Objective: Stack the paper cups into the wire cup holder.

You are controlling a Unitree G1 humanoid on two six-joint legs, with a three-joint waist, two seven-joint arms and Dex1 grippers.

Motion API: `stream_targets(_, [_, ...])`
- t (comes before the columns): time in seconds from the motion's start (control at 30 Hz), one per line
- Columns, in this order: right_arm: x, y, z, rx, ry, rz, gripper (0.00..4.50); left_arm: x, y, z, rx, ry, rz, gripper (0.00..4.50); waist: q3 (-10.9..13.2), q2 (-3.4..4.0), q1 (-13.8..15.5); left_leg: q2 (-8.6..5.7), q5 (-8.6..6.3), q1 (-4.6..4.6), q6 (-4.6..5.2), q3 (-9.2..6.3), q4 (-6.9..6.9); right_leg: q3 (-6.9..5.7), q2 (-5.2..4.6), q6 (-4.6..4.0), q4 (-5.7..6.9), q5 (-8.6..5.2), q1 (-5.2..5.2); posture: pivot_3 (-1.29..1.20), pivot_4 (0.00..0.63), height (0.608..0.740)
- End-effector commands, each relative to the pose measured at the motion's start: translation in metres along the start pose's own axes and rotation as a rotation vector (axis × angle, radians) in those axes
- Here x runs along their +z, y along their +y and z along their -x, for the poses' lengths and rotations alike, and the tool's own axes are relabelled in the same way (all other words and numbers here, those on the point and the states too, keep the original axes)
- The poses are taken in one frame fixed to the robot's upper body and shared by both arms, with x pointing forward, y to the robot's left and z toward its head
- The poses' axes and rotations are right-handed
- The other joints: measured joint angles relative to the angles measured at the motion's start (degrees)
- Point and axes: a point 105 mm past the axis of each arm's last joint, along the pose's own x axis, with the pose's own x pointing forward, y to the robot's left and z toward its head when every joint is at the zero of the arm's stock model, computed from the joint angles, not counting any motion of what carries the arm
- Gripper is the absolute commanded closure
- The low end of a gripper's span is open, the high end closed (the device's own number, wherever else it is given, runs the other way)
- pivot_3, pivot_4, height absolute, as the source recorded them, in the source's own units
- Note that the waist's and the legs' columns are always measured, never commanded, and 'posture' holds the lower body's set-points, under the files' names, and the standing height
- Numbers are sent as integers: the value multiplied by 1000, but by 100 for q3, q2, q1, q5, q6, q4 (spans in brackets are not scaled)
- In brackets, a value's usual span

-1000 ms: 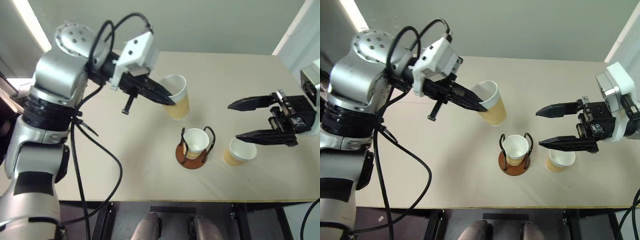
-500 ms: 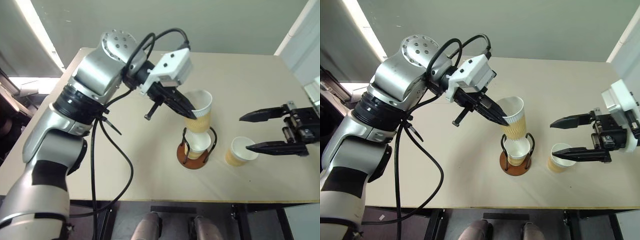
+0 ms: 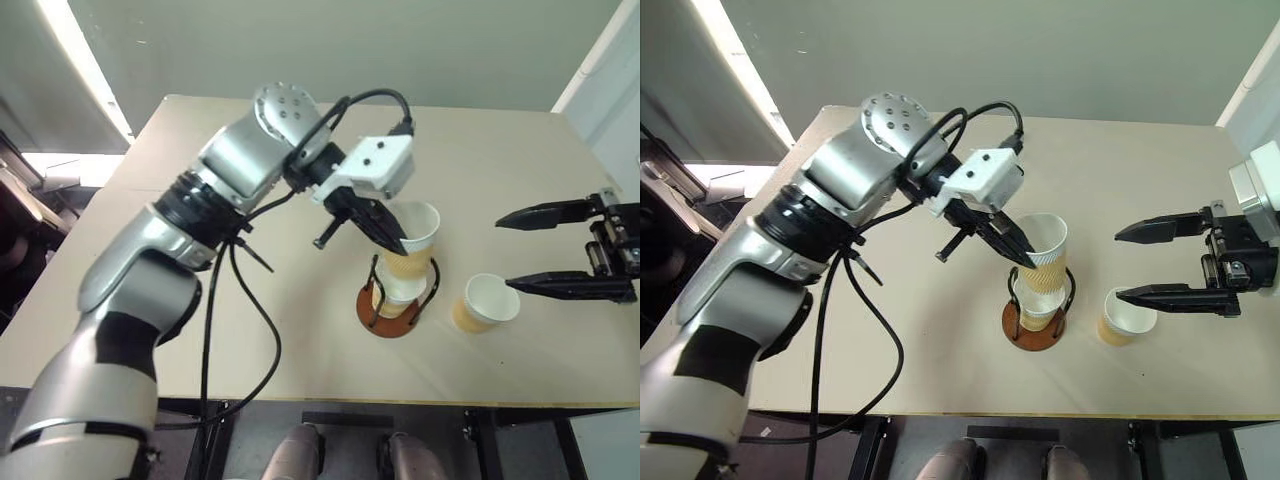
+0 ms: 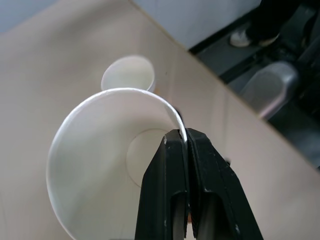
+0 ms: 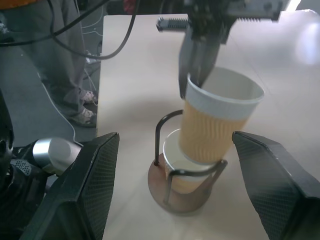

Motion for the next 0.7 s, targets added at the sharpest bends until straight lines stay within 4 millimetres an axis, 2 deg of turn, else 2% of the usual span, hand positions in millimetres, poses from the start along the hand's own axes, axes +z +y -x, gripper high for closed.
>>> stream_targets(0.03, [10,3,5,-22,-9,53,729,1,0,1,-27,24,-48,4432,0,0,0,0,0,0,0,0,0,0,0,0,1,0,0,0,150,740])
stream_targets(0.5, [9,3,5,-21,1,41,729,7,-11,-9,-102,-1,-32,4432,0,0,19,0,0,-1,1,2,3,0,0,2,1,1,1,0,150,740])
stream_targets(0.6, [8,3,5,-18,0,35,729,6,-15,-10,-118,9,-31,3834,0,0,20,0,0,-1,1,3,3,0,1,2,1,1,1,0,150,740])
stream_targets(0.7, [8,2,5,-18,1,33,729,5,-17,-8,-122,21,-32,2796,0,0,20,0,0,0,1,3,3,0,1,2,2,1,1,0,150,740])
